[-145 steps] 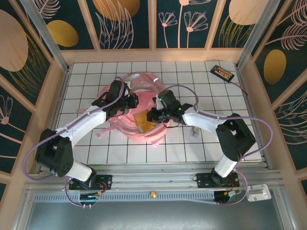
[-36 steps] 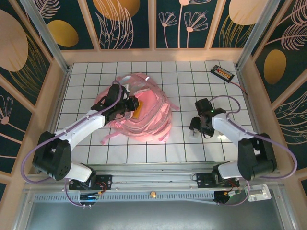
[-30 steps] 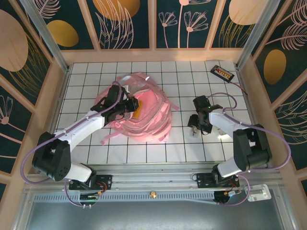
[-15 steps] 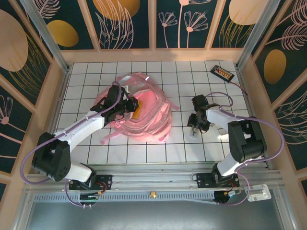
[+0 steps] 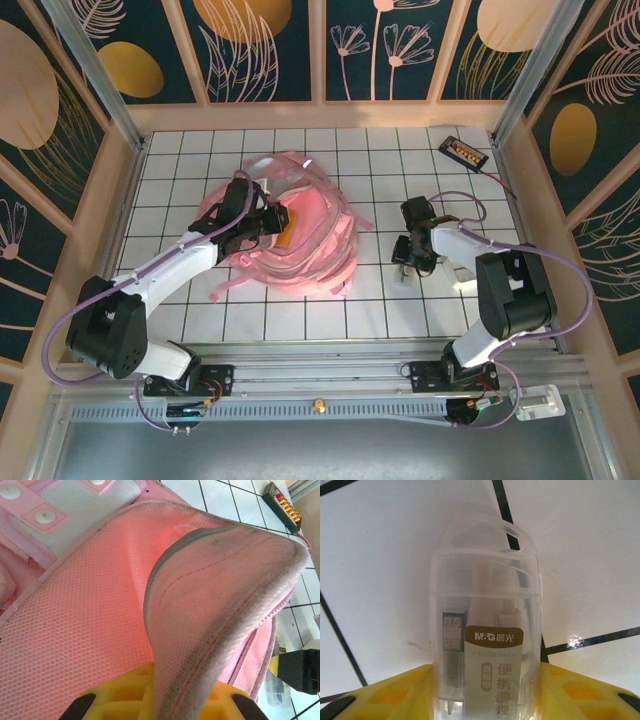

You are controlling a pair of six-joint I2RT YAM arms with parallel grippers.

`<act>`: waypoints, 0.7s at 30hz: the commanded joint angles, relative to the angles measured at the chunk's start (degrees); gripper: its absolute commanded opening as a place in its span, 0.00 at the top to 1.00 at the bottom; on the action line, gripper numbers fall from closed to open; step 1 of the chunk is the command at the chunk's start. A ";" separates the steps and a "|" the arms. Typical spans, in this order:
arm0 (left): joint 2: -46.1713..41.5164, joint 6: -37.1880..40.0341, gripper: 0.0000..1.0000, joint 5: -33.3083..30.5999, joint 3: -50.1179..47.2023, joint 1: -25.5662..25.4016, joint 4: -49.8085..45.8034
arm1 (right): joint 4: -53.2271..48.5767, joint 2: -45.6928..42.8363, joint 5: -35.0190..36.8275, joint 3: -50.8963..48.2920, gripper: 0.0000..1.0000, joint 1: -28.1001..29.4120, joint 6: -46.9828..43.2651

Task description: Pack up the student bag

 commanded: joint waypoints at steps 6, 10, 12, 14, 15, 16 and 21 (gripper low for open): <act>-1.39 -1.00 1.00 3.96 0.88 -0.49 4.06 | -1.67 -8.94 -10.20 5.37 0.51 -0.68 0.79; -0.70 -1.94 1.00 5.11 0.87 -0.49 5.01 | 1.83 -11.37 -19.38 7.26 0.52 -0.65 4.10; -0.47 -2.41 1.00 5.68 0.91 -0.49 5.52 | 5.06 -11.44 -24.71 8.20 0.53 -0.12 7.10; -0.31 -3.13 1.00 6.23 1.00 -0.49 6.08 | 9.13 -10.81 -28.60 9.21 0.53 1.62 10.68; -0.31 -3.38 1.00 6.45 1.00 -0.49 6.24 | 10.91 -10.39 -29.75 9.66 0.53 2.75 12.42; -0.32 -3.60 1.00 6.58 1.00 -0.49 6.35 | 14.00 -9.59 -30.78 10.08 0.53 4.26 14.53; 0.18 -4.12 1.00 7.13 2.76 -0.49 6.11 | 28.42 -2.95 -35.41 12.67 0.53 11.10 24.76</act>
